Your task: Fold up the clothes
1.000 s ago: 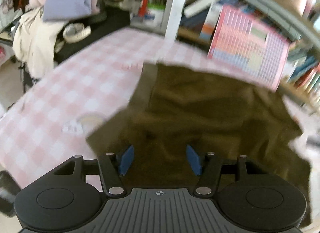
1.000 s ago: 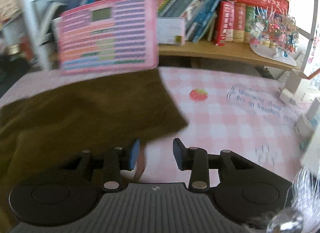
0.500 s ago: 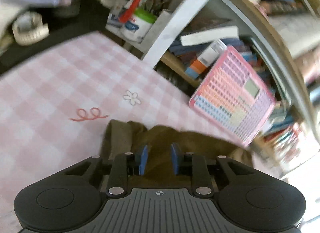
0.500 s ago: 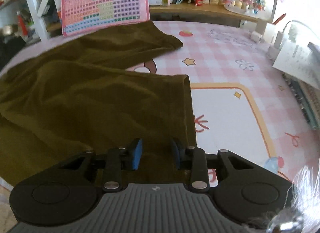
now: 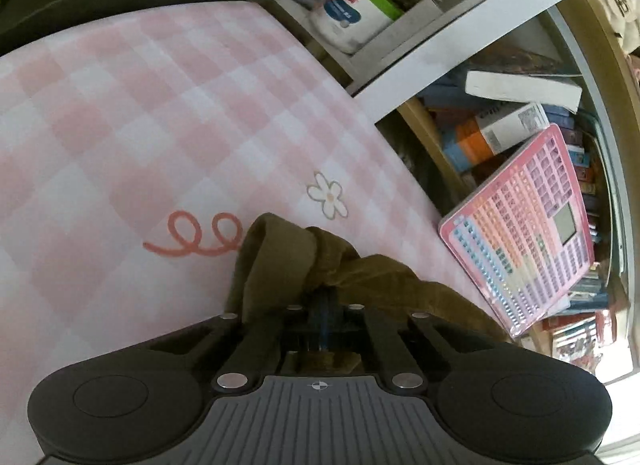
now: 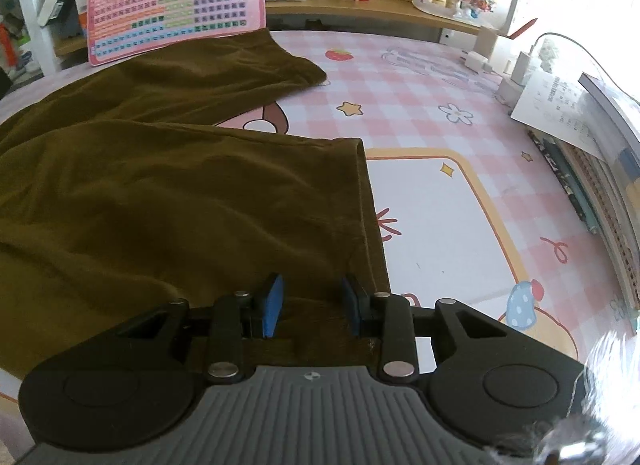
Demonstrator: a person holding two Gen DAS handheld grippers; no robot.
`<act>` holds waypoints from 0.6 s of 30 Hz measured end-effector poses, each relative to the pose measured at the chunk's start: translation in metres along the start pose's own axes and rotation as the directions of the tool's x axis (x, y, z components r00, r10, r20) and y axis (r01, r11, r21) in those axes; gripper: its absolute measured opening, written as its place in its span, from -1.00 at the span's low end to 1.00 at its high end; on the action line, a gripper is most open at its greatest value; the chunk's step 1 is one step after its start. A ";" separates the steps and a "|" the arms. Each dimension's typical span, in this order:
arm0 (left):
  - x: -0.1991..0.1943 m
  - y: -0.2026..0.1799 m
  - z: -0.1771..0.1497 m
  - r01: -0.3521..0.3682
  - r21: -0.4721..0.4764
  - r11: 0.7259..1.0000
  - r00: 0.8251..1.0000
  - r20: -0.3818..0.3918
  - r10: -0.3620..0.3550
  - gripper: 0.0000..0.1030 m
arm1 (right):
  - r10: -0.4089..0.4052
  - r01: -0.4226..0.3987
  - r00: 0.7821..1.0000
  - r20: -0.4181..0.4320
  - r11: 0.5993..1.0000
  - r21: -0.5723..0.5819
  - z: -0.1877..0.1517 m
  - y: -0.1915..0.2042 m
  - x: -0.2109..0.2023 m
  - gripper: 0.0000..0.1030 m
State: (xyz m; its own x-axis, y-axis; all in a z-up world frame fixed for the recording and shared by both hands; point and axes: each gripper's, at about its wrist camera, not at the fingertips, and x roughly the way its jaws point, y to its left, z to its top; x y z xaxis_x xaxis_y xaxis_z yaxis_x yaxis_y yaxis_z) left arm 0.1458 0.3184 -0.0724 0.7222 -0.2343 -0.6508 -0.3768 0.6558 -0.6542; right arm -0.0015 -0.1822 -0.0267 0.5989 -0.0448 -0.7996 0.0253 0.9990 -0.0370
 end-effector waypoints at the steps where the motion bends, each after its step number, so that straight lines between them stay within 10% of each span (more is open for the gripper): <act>1: -0.001 0.000 0.001 0.004 0.009 1.000 1.000 -0.005 -0.004 -0.92 | -0.003 0.003 1.000 -0.002 1.000 0.001 0.001 0.001 0.000 -0.41; 11: -0.087 -0.005 -0.043 0.037 0.222 0.974 0.999 -0.018 -0.034 -0.80 | -0.021 0.021 1.000 0.004 0.999 0.030 0.000 0.003 0.001 -0.40; 18: -0.128 -0.016 -0.095 -0.039 0.445 0.895 0.999 -0.005 0.046 -0.79 | -0.046 0.045 0.999 0.009 0.997 0.062 0.001 0.010 -0.004 -0.40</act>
State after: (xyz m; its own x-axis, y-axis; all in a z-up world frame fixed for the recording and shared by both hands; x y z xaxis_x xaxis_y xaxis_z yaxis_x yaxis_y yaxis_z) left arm 0.0042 0.2702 -0.0151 0.7013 -0.2071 -0.6822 -0.1077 0.9151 -0.3885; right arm -0.0029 -0.1717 -0.0235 0.6044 -0.0902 -0.7916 0.1016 0.9942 -0.0356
